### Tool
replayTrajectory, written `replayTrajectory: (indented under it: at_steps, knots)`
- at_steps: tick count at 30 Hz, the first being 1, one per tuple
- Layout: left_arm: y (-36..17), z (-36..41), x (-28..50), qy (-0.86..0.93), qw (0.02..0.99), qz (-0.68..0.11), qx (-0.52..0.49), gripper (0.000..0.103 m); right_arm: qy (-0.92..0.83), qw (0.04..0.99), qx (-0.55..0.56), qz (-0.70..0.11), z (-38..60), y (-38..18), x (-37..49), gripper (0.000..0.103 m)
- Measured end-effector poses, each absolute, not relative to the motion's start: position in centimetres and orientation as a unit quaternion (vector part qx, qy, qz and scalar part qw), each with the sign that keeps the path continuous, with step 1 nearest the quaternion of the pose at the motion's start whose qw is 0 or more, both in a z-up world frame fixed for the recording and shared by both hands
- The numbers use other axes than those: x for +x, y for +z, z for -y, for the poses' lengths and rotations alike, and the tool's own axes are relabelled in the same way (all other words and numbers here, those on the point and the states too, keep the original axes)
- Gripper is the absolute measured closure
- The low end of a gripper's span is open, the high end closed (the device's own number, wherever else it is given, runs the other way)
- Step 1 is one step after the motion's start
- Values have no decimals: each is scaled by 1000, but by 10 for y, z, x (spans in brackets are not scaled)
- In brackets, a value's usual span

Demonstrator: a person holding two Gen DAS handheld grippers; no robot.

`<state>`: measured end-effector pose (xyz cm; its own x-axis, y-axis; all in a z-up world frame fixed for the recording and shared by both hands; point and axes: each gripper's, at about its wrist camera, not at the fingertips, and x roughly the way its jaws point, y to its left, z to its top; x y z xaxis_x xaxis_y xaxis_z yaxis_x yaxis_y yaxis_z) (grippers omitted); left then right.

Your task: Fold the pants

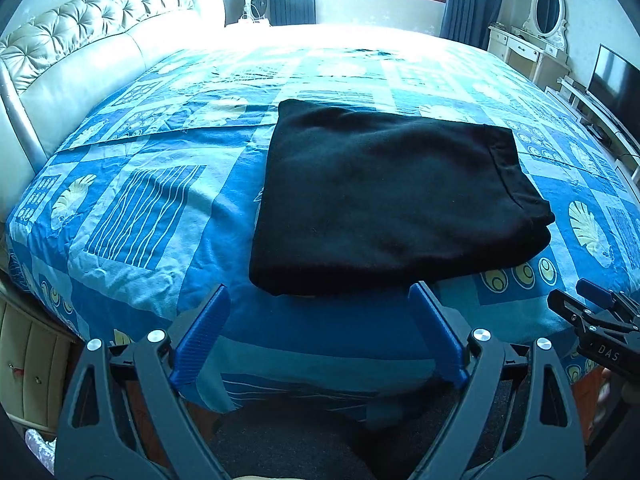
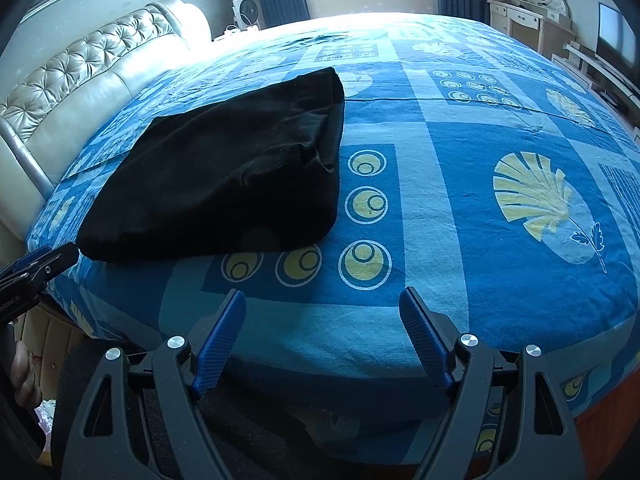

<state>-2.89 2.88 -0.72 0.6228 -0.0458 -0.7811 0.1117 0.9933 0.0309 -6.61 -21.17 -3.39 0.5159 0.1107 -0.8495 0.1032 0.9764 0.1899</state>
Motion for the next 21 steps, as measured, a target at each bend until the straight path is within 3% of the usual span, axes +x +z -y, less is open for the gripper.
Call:
replayTrajectory:
  at_steps: [21]
  knots:
    - [-12, -21, -33, -44, 897, -436, 50, 12, 0, 868, 106, -486, 213, -31, -66, 25]
